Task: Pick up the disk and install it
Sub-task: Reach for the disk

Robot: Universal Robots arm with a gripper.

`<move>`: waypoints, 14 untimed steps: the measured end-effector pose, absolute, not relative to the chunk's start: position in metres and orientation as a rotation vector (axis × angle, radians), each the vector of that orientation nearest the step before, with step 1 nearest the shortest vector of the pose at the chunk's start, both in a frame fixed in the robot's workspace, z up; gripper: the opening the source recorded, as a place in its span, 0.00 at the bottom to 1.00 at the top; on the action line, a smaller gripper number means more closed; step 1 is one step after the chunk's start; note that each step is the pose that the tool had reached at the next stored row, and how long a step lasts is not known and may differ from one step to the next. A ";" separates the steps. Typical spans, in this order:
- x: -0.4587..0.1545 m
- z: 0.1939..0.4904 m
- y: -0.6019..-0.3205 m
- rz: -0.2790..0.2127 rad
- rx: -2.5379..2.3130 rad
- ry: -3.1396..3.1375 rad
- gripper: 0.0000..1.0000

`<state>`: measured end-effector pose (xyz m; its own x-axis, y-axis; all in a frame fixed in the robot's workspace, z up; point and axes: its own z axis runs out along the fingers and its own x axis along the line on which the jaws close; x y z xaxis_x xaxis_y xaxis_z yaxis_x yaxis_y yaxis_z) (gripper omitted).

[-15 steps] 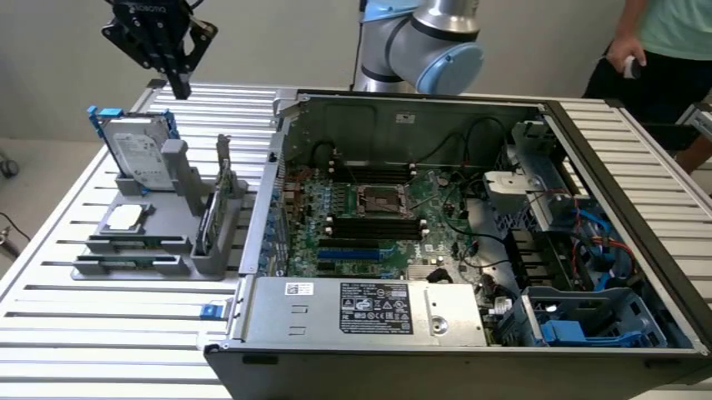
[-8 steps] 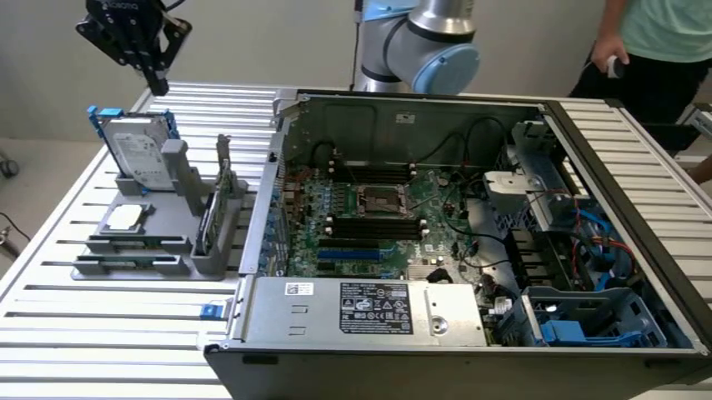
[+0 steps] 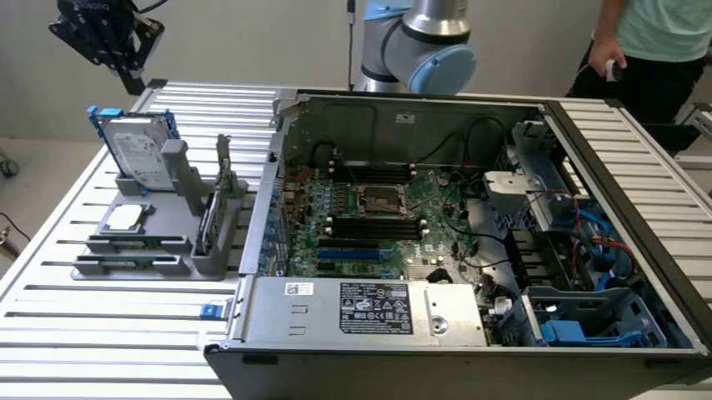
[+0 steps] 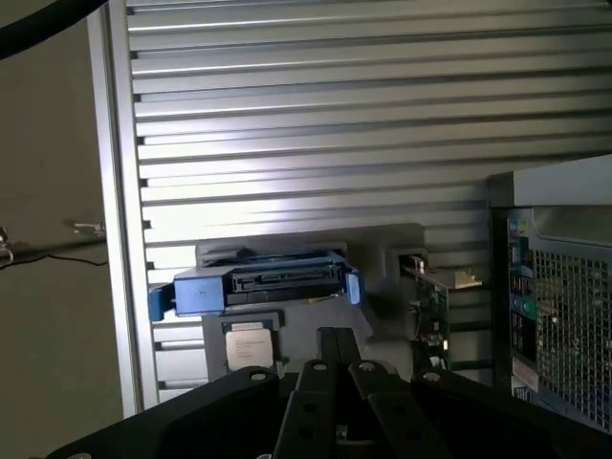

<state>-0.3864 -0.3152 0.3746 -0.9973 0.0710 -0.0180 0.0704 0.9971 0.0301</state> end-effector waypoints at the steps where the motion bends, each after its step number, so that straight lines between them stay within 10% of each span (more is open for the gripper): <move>1: -0.391 0.374 -0.314 0.046 0.110 3.120 0.11; 14: -0.420 0.364 -0.298 0.047 0.051 3.112 0.11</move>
